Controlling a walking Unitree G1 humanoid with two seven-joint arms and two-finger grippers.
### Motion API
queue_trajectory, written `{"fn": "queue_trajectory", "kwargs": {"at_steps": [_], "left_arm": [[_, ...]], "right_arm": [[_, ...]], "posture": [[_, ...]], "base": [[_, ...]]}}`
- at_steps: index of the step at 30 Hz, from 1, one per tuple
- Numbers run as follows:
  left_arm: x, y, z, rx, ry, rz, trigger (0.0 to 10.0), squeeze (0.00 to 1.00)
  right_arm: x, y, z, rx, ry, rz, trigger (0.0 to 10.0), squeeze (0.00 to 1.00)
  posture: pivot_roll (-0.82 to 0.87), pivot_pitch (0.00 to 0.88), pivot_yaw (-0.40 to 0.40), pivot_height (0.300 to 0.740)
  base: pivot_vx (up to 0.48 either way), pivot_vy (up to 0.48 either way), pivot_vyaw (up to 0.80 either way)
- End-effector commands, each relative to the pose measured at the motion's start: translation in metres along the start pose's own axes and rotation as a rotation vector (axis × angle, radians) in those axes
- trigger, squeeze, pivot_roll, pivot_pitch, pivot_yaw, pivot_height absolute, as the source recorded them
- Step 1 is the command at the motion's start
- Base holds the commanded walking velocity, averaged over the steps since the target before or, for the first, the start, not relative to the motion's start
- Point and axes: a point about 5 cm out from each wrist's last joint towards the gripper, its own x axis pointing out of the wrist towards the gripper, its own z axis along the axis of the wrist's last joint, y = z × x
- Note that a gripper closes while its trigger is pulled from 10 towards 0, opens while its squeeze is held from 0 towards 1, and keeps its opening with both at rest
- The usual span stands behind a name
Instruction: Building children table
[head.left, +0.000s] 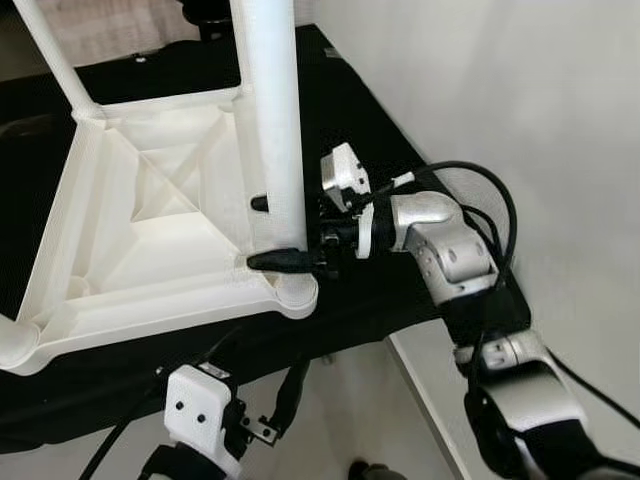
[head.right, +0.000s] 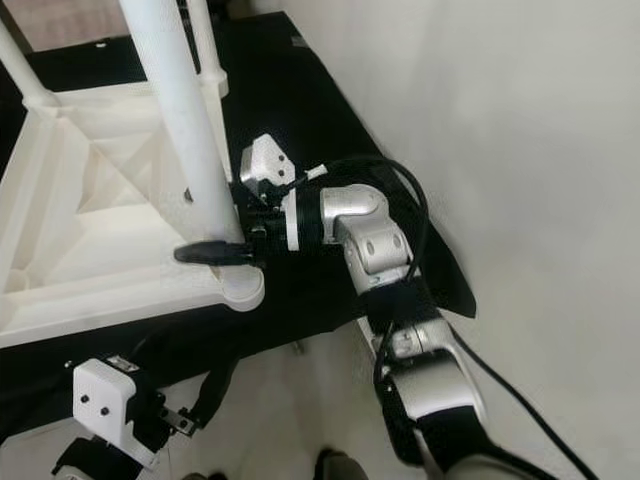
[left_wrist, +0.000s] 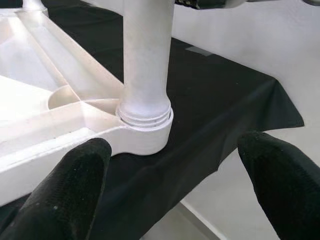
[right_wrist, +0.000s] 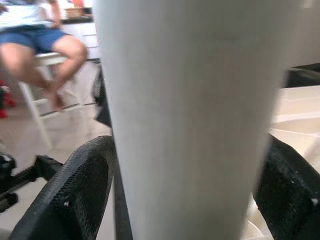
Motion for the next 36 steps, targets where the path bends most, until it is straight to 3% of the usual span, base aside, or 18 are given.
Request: {"fn": "queue_trajectory", "kwargs": {"at_steps": [1, 2, 3, 4, 5, 6, 7, 20, 22, 24, 25, 26, 27, 28, 29, 31, 34, 36], "left_arm": [[-0.003, -0.002, 0.001, -0.007, 0.013, 0.004, 10.0, 0.0], [-0.004, -0.003, 0.001, -0.008, 0.015, 0.005, 10.0, 0.0], [-0.004, -0.003, 0.001, -0.009, 0.017, 0.005, 10.0, 0.0], [-0.004, -0.003, 0.001, -0.009, 0.017, 0.005, 10.0, 0.0], [-0.005, -0.003, 0.001, -0.01, 0.018, 0.005, 10.0, 0.0], [-0.005, -0.003, 0.001, -0.01, 0.018, 0.005, 10.0, 0.0], [-0.005, -0.004, 0.001, -0.011, 0.019, 0.005, 10.0, 0.0], [-0.004, -0.004, -0.002, -0.017, 0.025, 0.0, 10.0, 0.0], [-0.002, -0.004, -0.002, -0.017, 0.02, -0.001, 10.0, 0.0], [-0.002, -0.004, -0.002, -0.017, 0.02, -0.001, 10.0, 0.0], [-0.002, -0.003, -0.002, -0.017, 0.019, 0.0, 10.0, 0.0], [-0.002, -0.001, -0.002, -0.014, 0.016, 0.002, 10.0, 0.0], [-0.002, -0.001, -0.002, -0.014, 0.016, 0.002, 10.0, 0.0], [-0.001, 0.0, -0.001, -0.012, 0.014, 0.004, 10.0, 0.0], [-0.001, 0.0, -0.001, -0.012, 0.014, 0.004, 10.0, 0.0], [0.001, 0.002, -0.002, -0.009, 0.01, 0.007, 10.0, 0.0], [0.002, 0.003, -0.003, -0.009, 0.009, 0.005, 10.0, 0.0], [0.006, 0.005, -0.006, -0.005, 0.009, -0.005, 10.0, 0.0]], "right_arm": [[0.004, -0.002, 0.005, -0.013, -0.035, 0.046, 10.0, 0.0], [0.003, -0.004, 0.007, -0.006, -0.044, 0.087, 10.0, 0.0], [0.003, -0.005, 0.009, 0.001, -0.05, 0.118, 5.9, 0.0], [0.003, -0.005, 0.009, 0.001, -0.05, 0.118, 5.9, 0.0], [0.002, -0.005, 0.01, 0.008, -0.054, 0.146, 3.4, 0.0], [0.002, -0.005, 0.01, 0.008, -0.054, 0.146, 3.4, 0.0], [0.0, -0.005, 0.01, 0.011, -0.055, 0.182, 0.0, 0.0], [-0.01, -0.005, 0.006, 0.005, -0.035, 0.216, 0.0, 0.0], [-0.025, -0.002, -0.021, 0.041, 0.048, -0.087, 0.0, 0.0], [-0.025, -0.002, -0.021, 0.041, 0.048, -0.087, 0.0, 0.0], [-0.026, 0.002, -0.033, 0.07, 0.081, -0.205, 0.0, 0.0], [-0.014, 0.011, -0.058, 0.168, 0.138, -0.52, 0.0, 0.0], [-0.014, 0.011, -0.058, 0.168, 0.138, -0.52, 0.0, 0.0], [-0.011, 0.026, -0.079, 0.265, 0.2, -0.776, 0.0, 0.0], [-0.011, 0.026, -0.079, 0.265, 0.2, -0.776, 0.0, 0.0], [0.002, 0.064, -0.101, 0.355, 0.257, -0.903, 0.0, 0.0], [0.013, 0.066, -0.101, 0.343, 0.249, -0.853, 0.0, 0.0], [0.033, 0.053, -0.091, 0.259, 0.224, -0.79, 0.0, 0.0]], "posture": [[0.03, 0.255, -0.02, 0.74], [0.03, 0.258, -0.021, 0.74], [0.03, 0.258, -0.021, 0.74], [0.03, 0.258, -0.021, 0.74], [0.03, 0.26, -0.021, 0.74], [0.03, 0.26, -0.021, 0.74], [0.02, 0.258, -0.022, 0.74], [-0.01, 0.241, -0.02, 0.74], [-0.02, 0.242, -0.036, 0.74], [-0.02, 0.242, -0.036, 0.74], [-0.02, 0.242, -0.039, 0.74], [-0.04, 0.242, -0.033, 0.74], [-0.04, 0.242, -0.033, 0.74], [-0.04, 0.242, -0.033, 0.74], [-0.04, 0.242, -0.033, 0.74], [-0.05, 0.237, -0.022, 0.74], [-0.05, 0.215, -0.015, 0.74], [-0.05, 0.19, -0.019, 0.74]], "base": [[0.0, 0.0, 0.0], [0.0, 0.0, 0.0], [0.0, 0.0, 0.0], [0.0, 0.0, 0.0], [0.0, 0.0, 0.0], [0.0, 0.0, 0.0], [0.0, 0.0, 0.0], [0.0, 0.0, 0.0], [0.0, 0.0, 0.0], [0.0, 0.0, 0.0], [0.0, 0.0, 0.0], [0.0, 0.0, 0.0], [0.0, 0.0, 0.0], [0.0, 0.0, 0.0], [0.0, 0.0, 0.0], [0.0, 0.0, 0.0], [0.0, 0.0, 0.0], [0.0, 0.0, 0.0]]}}
